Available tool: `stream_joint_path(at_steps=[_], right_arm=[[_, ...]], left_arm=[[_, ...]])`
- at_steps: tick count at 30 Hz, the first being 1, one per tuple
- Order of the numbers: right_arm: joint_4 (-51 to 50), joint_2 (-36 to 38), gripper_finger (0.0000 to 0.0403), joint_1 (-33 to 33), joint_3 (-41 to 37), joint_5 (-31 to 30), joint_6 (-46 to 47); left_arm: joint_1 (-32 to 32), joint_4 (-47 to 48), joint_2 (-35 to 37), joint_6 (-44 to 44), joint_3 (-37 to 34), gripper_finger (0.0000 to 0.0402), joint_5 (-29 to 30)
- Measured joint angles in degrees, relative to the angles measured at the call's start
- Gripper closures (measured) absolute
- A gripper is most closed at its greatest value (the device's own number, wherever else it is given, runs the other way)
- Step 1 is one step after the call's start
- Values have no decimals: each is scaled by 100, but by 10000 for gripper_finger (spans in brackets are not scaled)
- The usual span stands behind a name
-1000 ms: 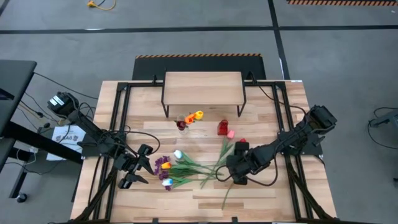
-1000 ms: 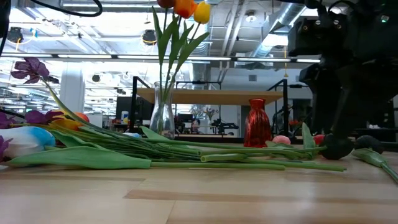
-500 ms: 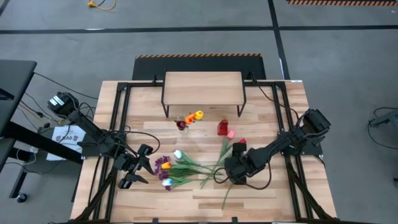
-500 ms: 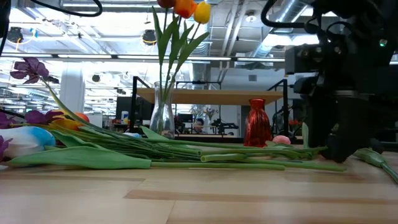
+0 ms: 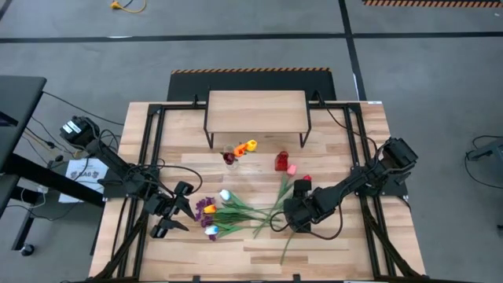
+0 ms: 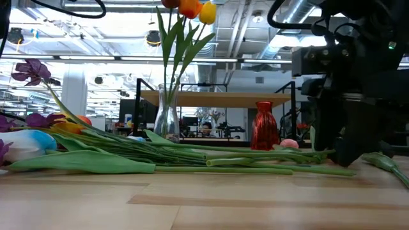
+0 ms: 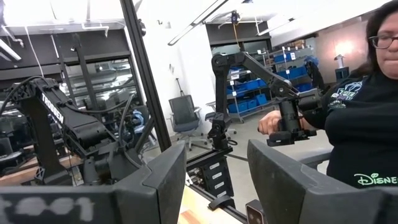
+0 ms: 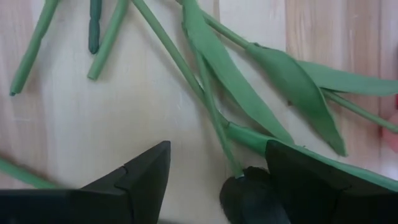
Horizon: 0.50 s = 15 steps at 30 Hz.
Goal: Pick and place flowers into a vace then onto a shelf
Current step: Put the left black tulip into the transparent vase
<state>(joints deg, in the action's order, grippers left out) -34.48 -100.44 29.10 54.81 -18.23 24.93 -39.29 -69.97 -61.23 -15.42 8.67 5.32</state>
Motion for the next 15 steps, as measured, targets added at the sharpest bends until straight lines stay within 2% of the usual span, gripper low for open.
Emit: stream_joint_path(at_steps=[5, 15], right_arm=[[-13, 0, 188, 0, 0, -7, 2], [-131, 2, 319, 0, 0, -9, 2]], left_arm=[[0, 0, 0, 0, 0, 239, 3], [0, 0, 0, 0, 0, 239, 7]])
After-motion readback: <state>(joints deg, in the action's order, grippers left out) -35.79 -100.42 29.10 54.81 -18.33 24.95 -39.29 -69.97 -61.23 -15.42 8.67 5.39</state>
